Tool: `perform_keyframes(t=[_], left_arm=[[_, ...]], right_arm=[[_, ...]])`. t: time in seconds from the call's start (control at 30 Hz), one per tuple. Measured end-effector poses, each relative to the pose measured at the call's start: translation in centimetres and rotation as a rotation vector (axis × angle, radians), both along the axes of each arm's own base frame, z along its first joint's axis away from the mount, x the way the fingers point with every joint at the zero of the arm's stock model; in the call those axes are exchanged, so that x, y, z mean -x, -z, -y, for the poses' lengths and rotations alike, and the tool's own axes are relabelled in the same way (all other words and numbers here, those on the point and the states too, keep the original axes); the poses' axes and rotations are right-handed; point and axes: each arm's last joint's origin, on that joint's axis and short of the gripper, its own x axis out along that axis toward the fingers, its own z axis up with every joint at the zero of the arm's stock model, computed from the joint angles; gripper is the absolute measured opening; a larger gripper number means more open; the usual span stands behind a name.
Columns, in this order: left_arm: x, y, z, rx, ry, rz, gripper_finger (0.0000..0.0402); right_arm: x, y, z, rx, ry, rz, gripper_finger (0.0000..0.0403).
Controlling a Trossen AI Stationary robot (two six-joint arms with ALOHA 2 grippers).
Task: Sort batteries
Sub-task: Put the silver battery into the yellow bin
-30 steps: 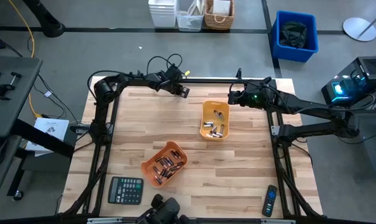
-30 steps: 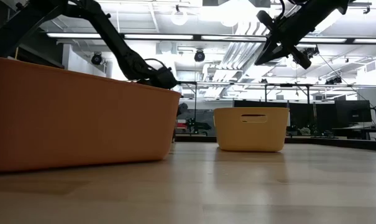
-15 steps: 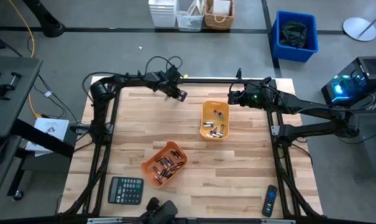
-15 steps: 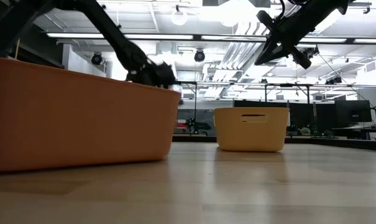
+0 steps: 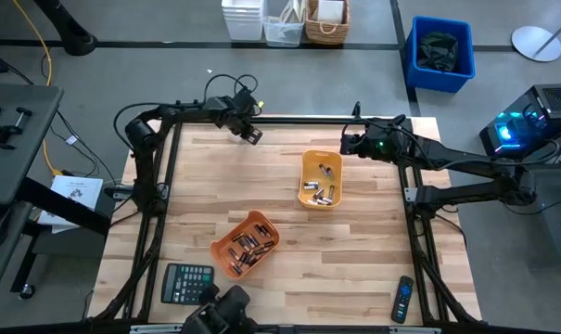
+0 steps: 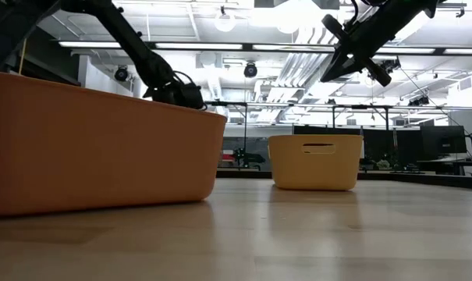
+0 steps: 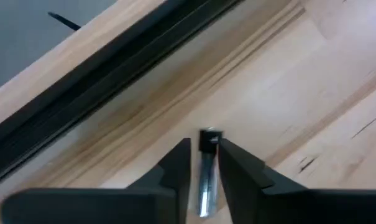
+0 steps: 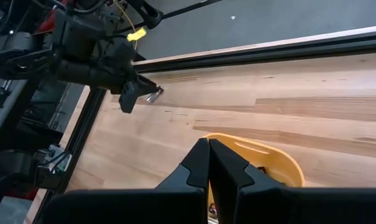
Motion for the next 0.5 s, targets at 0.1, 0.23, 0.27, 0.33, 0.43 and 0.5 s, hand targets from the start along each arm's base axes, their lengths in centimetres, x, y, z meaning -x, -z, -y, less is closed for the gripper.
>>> perform_keyframes(t=[0.1,0.23,0.27,0.33,0.43,0.5], left_arm=[[0.2,0.7,-0.3,0.013,-0.011,-0.021,0.0102],[0.2,1.7,-0.5,0.038,-0.004,-0.038,0.0137],[0.1,1.9,-0.5,0.042,-0.003,-0.044,0.0142],[0.2,2.4,-0.4,0.063,-0.013,-0.060,0.0150],[0.3,3.2,-0.3,0.100,-0.011,-0.091,0.0146],[0.2,3.4,0.0,0.117,0.017,-0.106,0.0119]], right_arm=[[0.0,0.0,0.0,0.001,-0.001,0.002,0.0000],[-0.1,-0.1,0.0,-0.003,0.002,0.014,0.0000],[-0.1,-0.1,0.0,-0.009,0.006,0.019,0.0000],[-0.1,-0.1,0.0,-0.010,0.006,0.021,0.0000],[-0.1,-0.1,0.0,-0.010,0.002,0.027,0.0000],[-0.1,-0.1,0.0,-0.011,0.000,0.026,0.0000]])
